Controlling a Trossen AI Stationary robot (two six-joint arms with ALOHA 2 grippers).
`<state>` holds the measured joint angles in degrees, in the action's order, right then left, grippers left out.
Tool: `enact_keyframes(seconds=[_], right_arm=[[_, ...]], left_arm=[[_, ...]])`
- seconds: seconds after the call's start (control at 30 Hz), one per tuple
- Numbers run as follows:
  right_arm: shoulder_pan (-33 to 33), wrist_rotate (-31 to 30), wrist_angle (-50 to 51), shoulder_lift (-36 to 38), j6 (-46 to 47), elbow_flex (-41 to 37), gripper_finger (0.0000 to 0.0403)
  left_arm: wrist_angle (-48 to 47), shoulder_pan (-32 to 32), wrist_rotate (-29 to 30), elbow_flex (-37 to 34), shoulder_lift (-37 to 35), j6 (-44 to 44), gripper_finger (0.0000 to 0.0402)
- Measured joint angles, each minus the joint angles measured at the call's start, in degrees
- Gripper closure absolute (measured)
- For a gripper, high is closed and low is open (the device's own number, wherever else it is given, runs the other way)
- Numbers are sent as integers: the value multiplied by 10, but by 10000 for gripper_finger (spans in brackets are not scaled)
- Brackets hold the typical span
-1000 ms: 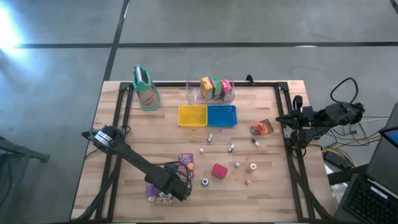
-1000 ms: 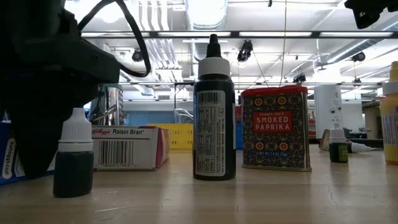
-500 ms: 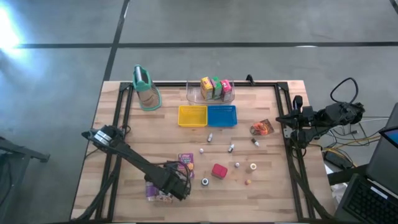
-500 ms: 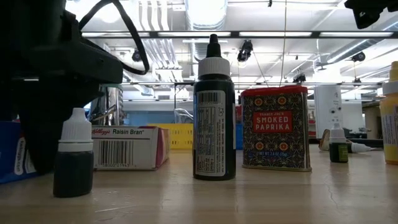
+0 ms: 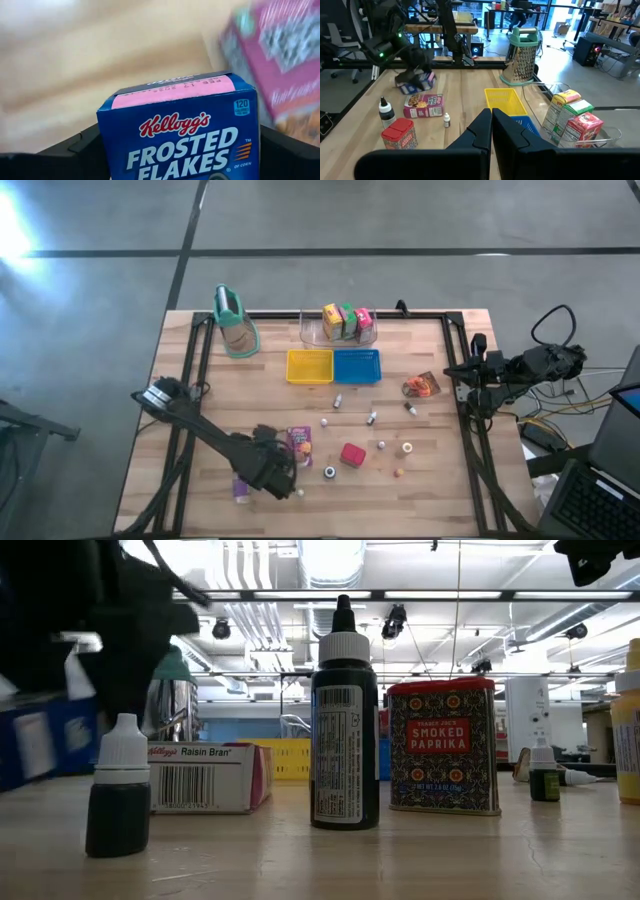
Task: Pick & Place Kitchen Items
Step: Adjust the cereal boxes on the table
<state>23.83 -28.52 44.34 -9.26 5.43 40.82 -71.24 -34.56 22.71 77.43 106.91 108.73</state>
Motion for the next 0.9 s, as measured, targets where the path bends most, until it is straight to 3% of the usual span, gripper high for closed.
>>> enact_keyframes(seconds=[0.3, 0.5, 0.73, 0.9], right_arm=[[0, 0, 0, 0, 0, 0, 394], [0, 0, 0, 0, 0, 0, 394], [0, 0, 0, 0, 0, 0, 394], [0, 0, 0, 0, 0, 0, 394]], left_arm=[[-190, -23, 292, -17, -11, 99, 53], [-183, -14, 447, -109, -16, 142, 53], [-84, 3, 556, -218, -14, 159, 53], [12, 7, 580, -265, -14, 117, 53]])
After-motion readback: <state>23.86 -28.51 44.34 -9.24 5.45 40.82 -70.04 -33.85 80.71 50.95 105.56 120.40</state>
